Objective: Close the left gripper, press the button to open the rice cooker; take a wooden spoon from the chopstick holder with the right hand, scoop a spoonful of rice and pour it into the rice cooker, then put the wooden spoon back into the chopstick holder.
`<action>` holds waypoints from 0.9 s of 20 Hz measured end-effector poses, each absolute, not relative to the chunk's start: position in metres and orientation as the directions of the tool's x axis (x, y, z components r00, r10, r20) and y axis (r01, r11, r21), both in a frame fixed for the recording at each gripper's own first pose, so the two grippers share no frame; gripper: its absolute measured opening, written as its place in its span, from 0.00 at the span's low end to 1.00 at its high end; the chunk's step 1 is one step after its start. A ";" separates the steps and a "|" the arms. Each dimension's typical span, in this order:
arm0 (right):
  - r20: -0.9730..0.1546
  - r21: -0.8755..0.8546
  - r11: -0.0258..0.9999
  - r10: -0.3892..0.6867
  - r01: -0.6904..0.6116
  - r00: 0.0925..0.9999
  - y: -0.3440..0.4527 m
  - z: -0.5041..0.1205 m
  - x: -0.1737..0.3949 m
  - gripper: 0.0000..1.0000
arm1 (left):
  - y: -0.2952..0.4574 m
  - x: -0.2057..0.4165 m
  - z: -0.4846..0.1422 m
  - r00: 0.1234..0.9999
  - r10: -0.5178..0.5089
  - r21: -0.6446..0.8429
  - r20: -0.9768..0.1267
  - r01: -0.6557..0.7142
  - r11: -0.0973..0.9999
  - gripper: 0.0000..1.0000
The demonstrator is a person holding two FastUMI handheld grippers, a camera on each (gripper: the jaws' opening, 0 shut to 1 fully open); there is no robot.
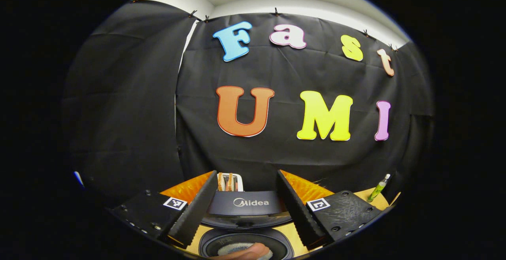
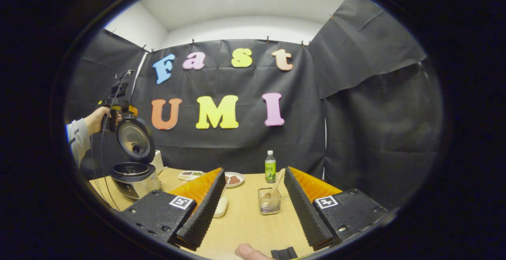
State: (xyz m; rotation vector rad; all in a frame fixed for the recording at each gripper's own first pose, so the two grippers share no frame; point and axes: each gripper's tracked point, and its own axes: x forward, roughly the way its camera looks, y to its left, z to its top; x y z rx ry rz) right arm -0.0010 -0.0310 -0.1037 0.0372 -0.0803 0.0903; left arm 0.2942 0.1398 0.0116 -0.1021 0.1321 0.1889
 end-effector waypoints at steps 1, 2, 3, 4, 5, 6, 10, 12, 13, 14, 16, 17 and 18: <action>0.079 0.034 0.995 0.092 -0.095 0.993 -0.030 -0.106 -0.001 0.97 | 0.141 0.293 0.010 0.970 0.195 -0.064 -0.145 -0.206 0.976 0.96; 0.073 0.038 0.994 0.096 -0.099 0.993 -0.031 -0.108 -0.004 0.96 | 0.139 0.293 0.012 0.970 0.193 -0.066 -0.149 -0.204 0.977 0.97; 0.068 0.043 0.993 0.105 -0.108 0.992 -0.029 -0.110 -0.006 0.97 | 0.136 0.288 0.010 0.967 0.199 -0.070 -0.159 -0.212 0.975 0.96; 0.077 0.044 0.992 0.119 -0.122 0.990 -0.026 -0.109 -0.010 0.96 | 0.135 0.284 0.011 0.966 0.202 -0.065 -0.159 -0.214 0.975 0.97; 0.085 0.038 0.991 0.124 -0.127 0.989 -0.026 -0.107 -0.013 0.96 | 0.136 0.286 0.010 0.967 0.203 -0.062 -0.157 -0.214 0.975 0.97; 0.088 0.030 0.992 0.120 -0.123 0.989 -0.029 -0.107 -0.015 0.96 | 0.136 0.285 0.010 0.968 0.201 -0.059 -0.153 -0.212 0.975 0.97; 0.070 0.037 0.990 0.133 -0.136 0.989 -0.027 -0.116 -0.027 0.97 | 0.130 0.269 0.006 0.970 0.191 -0.052 -0.147 -0.200 0.978 0.97; 0.060 0.055 0.984 0.164 -0.168 0.985 -0.021 -0.118 -0.038 0.97 | 0.127 0.260 0.002 0.971 0.181 -0.056 -0.153 -0.192 0.980 1.00; 0.069 0.055 0.983 0.170 -0.174 0.983 -0.018 -0.114 -0.043 0.97 | 0.124 0.255 -0.001 0.972 0.174 -0.058 -0.155 -0.185 0.981 0.97; 0.076 0.048 0.983 0.175 -0.179 0.982 -0.017 -0.111 -0.047 0.96 | 0.122 0.250 -0.003 0.973 0.168 -0.056 -0.159 -0.178 0.982 0.97; 0.082 0.046 0.983 0.176 -0.180 0.981 -0.015 -0.110 -0.053 0.97 | 0.115 0.237 -0.013 0.973 0.159 -0.062 -0.170 -0.171 0.983 1.00; 0.082 0.048 0.983 0.175 -0.179 0.981 -0.014 -0.110 -0.055 0.97 | 0.111 0.229 -0.019 0.972 0.155 -0.064 -0.176 -0.168 0.984 1.00; 0.078 0.050 0.983 0.175 -0.179 0.981 -0.013 -0.111 -0.057 0.97 | 0.107 0.224 -0.024 0.973 0.149 -0.057 -0.175 -0.161 0.985 0.96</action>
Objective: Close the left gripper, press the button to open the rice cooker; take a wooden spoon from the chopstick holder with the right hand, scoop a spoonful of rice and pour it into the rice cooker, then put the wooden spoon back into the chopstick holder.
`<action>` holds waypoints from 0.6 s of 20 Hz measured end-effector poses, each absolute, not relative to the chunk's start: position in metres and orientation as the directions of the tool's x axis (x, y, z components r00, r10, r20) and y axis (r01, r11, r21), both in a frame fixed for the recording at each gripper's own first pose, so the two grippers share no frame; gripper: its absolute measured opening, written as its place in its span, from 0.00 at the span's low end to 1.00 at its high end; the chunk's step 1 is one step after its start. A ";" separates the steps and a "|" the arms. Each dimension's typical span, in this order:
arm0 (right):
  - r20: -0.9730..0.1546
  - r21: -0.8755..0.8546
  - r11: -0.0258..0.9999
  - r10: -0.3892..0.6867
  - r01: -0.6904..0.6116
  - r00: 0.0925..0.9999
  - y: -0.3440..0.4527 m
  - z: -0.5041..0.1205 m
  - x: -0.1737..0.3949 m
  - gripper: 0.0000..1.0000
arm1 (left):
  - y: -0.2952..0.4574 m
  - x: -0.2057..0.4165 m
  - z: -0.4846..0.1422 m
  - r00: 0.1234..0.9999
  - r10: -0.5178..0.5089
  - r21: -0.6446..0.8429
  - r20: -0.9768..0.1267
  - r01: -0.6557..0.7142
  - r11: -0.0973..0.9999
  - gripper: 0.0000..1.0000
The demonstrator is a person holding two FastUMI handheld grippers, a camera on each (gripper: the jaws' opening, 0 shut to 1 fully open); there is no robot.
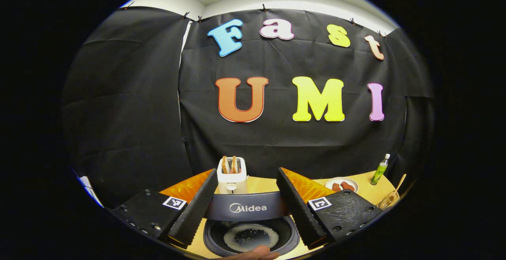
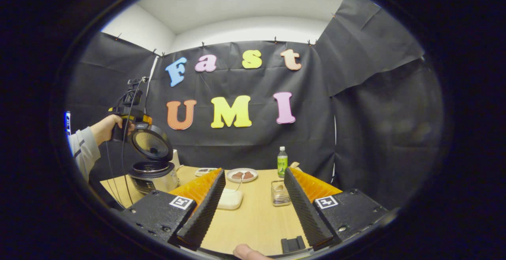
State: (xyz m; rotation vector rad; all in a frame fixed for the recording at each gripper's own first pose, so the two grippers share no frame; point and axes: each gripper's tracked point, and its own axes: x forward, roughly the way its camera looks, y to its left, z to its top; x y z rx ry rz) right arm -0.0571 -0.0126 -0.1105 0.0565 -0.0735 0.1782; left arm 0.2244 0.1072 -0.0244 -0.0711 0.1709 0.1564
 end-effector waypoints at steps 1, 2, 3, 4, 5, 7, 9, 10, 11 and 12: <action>0.075 0.051 0.983 0.171 -0.175 0.982 -0.013 -0.111 -0.058 0.96 | 0.103 0.219 -0.033 0.975 0.135 -0.053 -0.177 -0.147 0.988 0.96; 0.072 0.055 0.985 0.160 -0.164 0.985 -0.015 -0.110 -0.060 0.97 | 0.100 0.214 -0.042 0.974 0.125 -0.063 -0.190 -0.139 0.988 0.96; 0.075 0.061 0.986 0.148 -0.153 0.986 -0.017 -0.108 -0.060 0.97 | 0.100 0.209 -0.050 0.972 0.120 -0.073 -0.204 -0.137 0.988 0.86; 0.074 0.065 0.987 0.139 -0.144 0.988 -0.019 -0.107 -0.061 0.97 | 0.100 0.203 -0.057 0.969 0.121 -0.074 -0.213 -0.139 0.988 0.96; 0.071 0.072 0.988 0.130 -0.135 0.989 -0.021 -0.109 -0.061 0.97 | 0.100 0.198 -0.065 0.969 0.122 -0.083 -0.215 -0.143 0.986 0.98; 0.067 0.094 0.987 0.123 -0.129 0.990 -0.022 -0.108 -0.061 0.97 | 0.097 0.187 -0.077 0.973 0.118 -0.081 -0.200 -0.137 0.987 0.99; 0.054 0.117 0.983 0.137 -0.143 0.989 -0.017 -0.109 -0.062 0.97 | 0.094 0.180 -0.097 0.970 0.102 -0.091 -0.222 -0.125 0.988 0.92; 0.051 0.121 0.982 0.139 -0.144 0.989 -0.014 -0.109 -0.064 0.97 | 0.096 0.177 -0.111 0.964 0.105 -0.092 -0.243 -0.130 0.987 0.98; 0.049 0.119 0.983 0.137 -0.142 0.989 -0.015 -0.108 -0.063 0.97 | 0.096 0.173 -0.126 0.957 0.103 -0.097 -0.270 -0.134 0.986 0.98; 0.050 0.118 0.983 0.135 -0.140 0.990 -0.014 -0.107 -0.063 0.97 | 0.098 0.169 -0.136 0.953 0.107 -0.094 -0.285 -0.138 0.986 0.98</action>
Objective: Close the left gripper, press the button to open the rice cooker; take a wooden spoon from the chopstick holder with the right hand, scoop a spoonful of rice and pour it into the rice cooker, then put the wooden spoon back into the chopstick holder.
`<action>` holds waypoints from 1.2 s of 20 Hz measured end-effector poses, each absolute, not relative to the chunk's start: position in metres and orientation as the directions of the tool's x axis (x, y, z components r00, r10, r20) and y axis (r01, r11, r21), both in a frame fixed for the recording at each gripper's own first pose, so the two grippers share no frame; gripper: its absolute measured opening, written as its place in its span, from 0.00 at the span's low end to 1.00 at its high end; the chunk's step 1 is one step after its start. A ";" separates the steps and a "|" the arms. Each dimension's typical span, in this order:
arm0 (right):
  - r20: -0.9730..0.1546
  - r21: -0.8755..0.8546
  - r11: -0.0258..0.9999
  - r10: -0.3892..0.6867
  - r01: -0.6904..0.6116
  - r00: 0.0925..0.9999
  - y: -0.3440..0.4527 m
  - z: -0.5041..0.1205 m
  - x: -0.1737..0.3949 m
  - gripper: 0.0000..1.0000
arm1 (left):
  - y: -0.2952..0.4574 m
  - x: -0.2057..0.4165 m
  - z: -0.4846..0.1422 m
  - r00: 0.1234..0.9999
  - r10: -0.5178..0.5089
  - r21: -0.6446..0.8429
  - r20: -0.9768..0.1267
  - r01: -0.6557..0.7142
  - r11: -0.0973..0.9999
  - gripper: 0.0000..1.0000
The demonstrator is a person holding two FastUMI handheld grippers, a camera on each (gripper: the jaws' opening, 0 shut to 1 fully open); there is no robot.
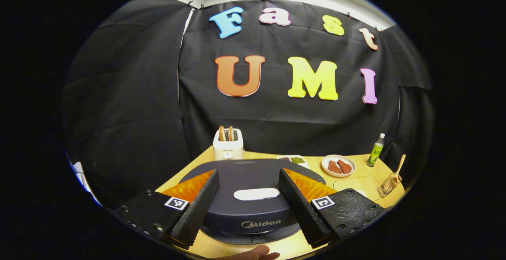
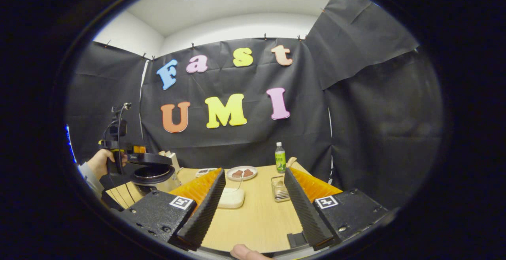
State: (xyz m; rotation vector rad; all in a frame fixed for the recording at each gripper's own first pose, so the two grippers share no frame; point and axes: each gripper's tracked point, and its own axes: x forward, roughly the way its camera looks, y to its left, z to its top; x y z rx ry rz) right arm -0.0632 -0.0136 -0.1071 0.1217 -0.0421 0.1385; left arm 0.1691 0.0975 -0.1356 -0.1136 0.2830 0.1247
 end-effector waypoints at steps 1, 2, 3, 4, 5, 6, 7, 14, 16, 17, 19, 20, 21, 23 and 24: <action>0.052 0.117 0.983 0.133 -0.138 0.990 -0.012 -0.106 -0.063 0.97 | 0.096 0.167 -0.142 0.950 0.098 -0.098 -0.296 -0.133 0.986 0.98; 0.054 0.116 0.984 0.132 -0.138 0.990 -0.009 -0.105 -0.064 0.97 | 0.095 0.164 -0.141 0.956 0.091 -0.096 -0.281 -0.122 0.988 0.99; 0.053 0.110 0.984 0.132 -0.138 0.990 -0.006 -0.104 -0.064 0.97 | 0.095 0.163 -0.143 0.959 0.088 -0.096 -0.270 -0.118 0.988 0.98; 0.050 0.102 0.985 0.132 -0.137 0.990 -0.003 -0.105 -0.064 0.97 | 0.095 0.161 -0.145 0.961 0.085 -0.095 -0.265 -0.114 0.989 0.99; 0.050 0.097 0.986 0.135 -0.139 0.990 0.000 -0.104 -0.064 0.97 | 0.094 0.160 -0.150 0.960 0.083 -0.094 -0.266 -0.112 0.989 0.98; 0.050 0.091 0.986 0.139 -0.143 0.989 0.005 -0.102 -0.065 0.97 | 0.093 0.159 -0.156 0.958 0.083 -0.090 -0.274 -0.112 0.990 0.99; 0.052 0.082 0.986 0.142 -0.146 0.989 0.010 -0.101 -0.065 0.97 | 0.091 0.157 -0.163 0.956 0.083 -0.082 -0.282 -0.110 0.991 0.99; 0.065 0.041 0.983 0.175 -0.177 0.982 0.032 -0.096 -0.072 0.97 | 0.088 0.147 -0.181 0.951 0.044 -0.084 -0.307 -0.074 0.994 0.99; 0.066 0.038 0.983 0.177 -0.180 0.982 0.034 -0.095 -0.073 0.97 | 0.089 0.144 -0.180 0.952 0.053 -0.086 -0.301 -0.083 0.993 0.99; 0.065 0.041 0.983 0.178 -0.181 0.982 0.035 -0.096 -0.073 0.97 | 0.089 0.142 -0.180 0.952 0.063 -0.079 -0.300 -0.090 0.993 0.99; 0.059 0.047 0.982 0.179 -0.182 0.982 0.036 -0.098 -0.072 0.97 | 0.086 0.137 -0.180 0.955 0.075 -0.074 -0.289 -0.100 0.992 0.99; 0.056 0.048 0.982 0.178 -0.181 0.982 0.035 -0.099 -0.072 0.97 | 0.083 0.134 -0.179 0.957 0.075 -0.070 -0.280 -0.098 0.993 0.99; 0.052 0.048 0.982 0.178 -0.181 0.983 0.035 -0.101 -0.071 0.97 | 0.082 0.133 -0.180 0.958 0.078 -0.060 -0.275 -0.098 0.993 0.99; 0.048 0.049 0.982 0.180 -0.182 0.983 0.037 -0.102 -0.071 0.96 | 0.081 0.133 -0.181 0.962 0.081 -0.064 -0.259 -0.100 0.993 0.98; 0.046 0.048 0.982 0.181 -0.183 0.982 0.038 -0.103 -0.071 0.96 | 0.081 0.133 -0.179 0.964 0.081 -0.071 -0.252 -0.102 0.992 0.98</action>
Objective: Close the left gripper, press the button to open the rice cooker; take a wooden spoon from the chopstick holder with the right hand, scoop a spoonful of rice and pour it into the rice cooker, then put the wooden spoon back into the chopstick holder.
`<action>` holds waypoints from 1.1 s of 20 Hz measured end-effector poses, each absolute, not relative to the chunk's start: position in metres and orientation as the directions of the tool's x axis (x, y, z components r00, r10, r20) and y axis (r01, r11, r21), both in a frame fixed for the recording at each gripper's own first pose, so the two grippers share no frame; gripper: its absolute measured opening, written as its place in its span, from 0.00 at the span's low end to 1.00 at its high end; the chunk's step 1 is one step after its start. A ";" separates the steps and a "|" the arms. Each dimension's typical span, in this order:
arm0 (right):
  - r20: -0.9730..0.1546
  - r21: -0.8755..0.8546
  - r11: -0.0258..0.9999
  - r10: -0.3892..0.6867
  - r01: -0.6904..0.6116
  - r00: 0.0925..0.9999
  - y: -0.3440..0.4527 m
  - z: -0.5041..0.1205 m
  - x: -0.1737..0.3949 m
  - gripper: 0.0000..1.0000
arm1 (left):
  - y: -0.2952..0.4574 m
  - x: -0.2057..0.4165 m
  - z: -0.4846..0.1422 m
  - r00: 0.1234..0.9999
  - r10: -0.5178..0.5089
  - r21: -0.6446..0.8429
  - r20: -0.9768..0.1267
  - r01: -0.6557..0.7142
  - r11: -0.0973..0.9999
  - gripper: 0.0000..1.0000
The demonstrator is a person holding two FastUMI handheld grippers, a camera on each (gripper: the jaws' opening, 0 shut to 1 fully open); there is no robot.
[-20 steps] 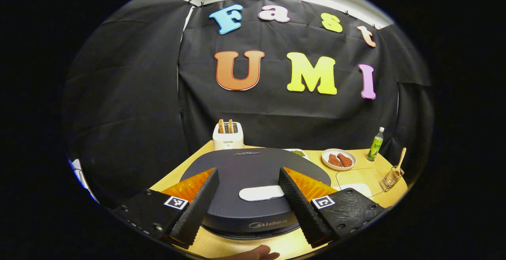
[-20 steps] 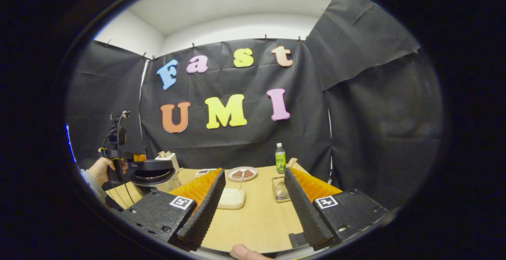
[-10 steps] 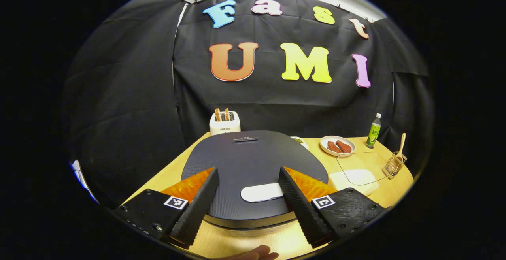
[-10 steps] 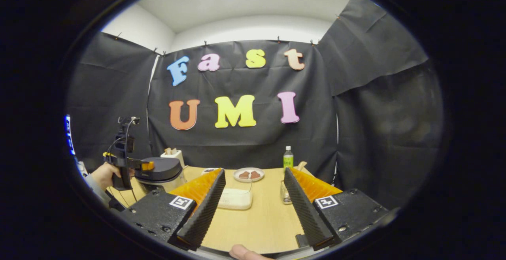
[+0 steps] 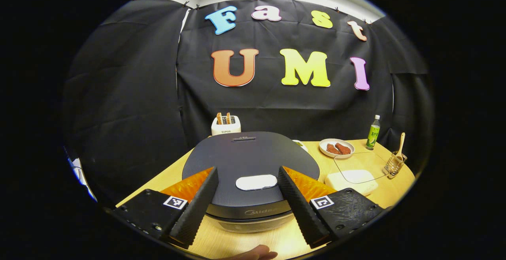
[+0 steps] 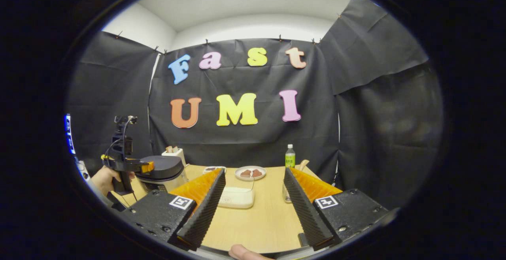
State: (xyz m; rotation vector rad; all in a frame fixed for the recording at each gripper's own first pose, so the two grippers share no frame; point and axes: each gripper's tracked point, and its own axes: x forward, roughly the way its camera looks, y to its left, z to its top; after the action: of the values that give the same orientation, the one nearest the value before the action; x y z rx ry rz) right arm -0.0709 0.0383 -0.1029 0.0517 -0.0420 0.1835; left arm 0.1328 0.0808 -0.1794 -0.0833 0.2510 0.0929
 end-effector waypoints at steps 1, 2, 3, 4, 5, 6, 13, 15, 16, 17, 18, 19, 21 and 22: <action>0.043 0.046 0.982 0.183 -0.185 0.982 0.040 -0.104 -0.069 0.96 | 0.081 0.133 -0.181 0.964 0.082 -0.073 -0.251 -0.103 0.992 0.99; 0.040 0.043 0.981 0.185 -0.187 0.982 0.041 -0.105 -0.070 0.96 | 0.081 0.132 -0.181 0.966 0.083 -0.069 -0.245 -0.102 0.992 0.99; 0.038 0.040 0.981 0.189 -0.190 0.981 0.044 -0.106 -0.070 0.97 | 0.081 0.132 -0.182 0.967 0.083 -0.067 -0.239 -0.102 0.993 0.99; 0.038 0.037 0.980 0.194 -0.195 0.980 0.047 -0.107 -0.071 0.99 | 0.080 0.131 -0.182 0.972 0.080 -0.069 -0.222 -0.097 0.993 0.99; 0.037 0.034 0.979 0.198 -0.200 0.979 0.050 -0.107 -0.072 0.97 | 0.079 0.132 -0.182 0.975 0.076 -0.072 -0.207 -0.092 0.993 0.99; 0.035 0.031 0.979 0.202 -0.203 0.979 0.052 -0.107 -0.073 0.97 | 0.079 0.131 -0.181 0.979 0.075 -0.076 -0.189 -0.091 0.993 0.98; 0.026 0.009 0.975 0.222 -0.222 0.975 0.065 -0.110 -0.073 0.96 | 0.075 0.138 -0.185 0.991 0.089 -0.095 -0.096 -0.098 0.991 0.98; 0.023 0.003 0.974 0.227 -0.227 0.974 0.067 -0.111 -0.075 0.97 | 0.076 0.137 -0.187 0.993 0.092 -0.091 -0.076 -0.099 0.991 1.00; 0.023 0.000 0.974 0.229 -0.229 0.973 0.068 -0.110 -0.075 0.96 | 0.076 0.138 -0.189 0.992 0.092 -0.087 -0.082 -0.099 0.991 0.98; 0.022 -0.002 0.973 0.229 -0.229 0.973 0.067 -0.109 -0.075 0.97 | 0.077 0.137 -0.184 0.994 0.094 -0.081 -0.064 -0.099 0.992 1.00; 0.023 -0.003 0.973 0.229 -0.229 0.973 0.067 -0.108 -0.075 0.97 | 0.077 0.138 -0.184 0.993 0.095 -0.088 -0.068 -0.101 0.991 0.87; 0.025 -0.005 0.974 0.226 -0.226 0.974 0.066 -0.107 -0.075 0.97 | 0.076 0.135 -0.182 0.994 0.095 -0.099 -0.061 -0.101 0.990 0.97; 0.028 -0.006 0.978 0.210 -0.210 0.977 0.061 -0.105 -0.073 0.96 | 0.066 0.128 -0.173 0.997 0.059 -0.148 -0.049 -0.066 0.987 0.96; 0.026 -0.003 0.979 0.202 -0.202 0.979 0.058 -0.105 -0.071 0.96 | 0.061 0.124 -0.170 0.997 0.050 -0.152 -0.056 -0.058 0.987 0.96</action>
State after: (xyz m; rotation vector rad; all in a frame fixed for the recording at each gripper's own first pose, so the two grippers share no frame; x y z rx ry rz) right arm -0.0707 0.0585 -0.1049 -0.0006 -0.0265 0.2034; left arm 0.1236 0.0609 -0.1699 -0.1541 0.0525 0.0541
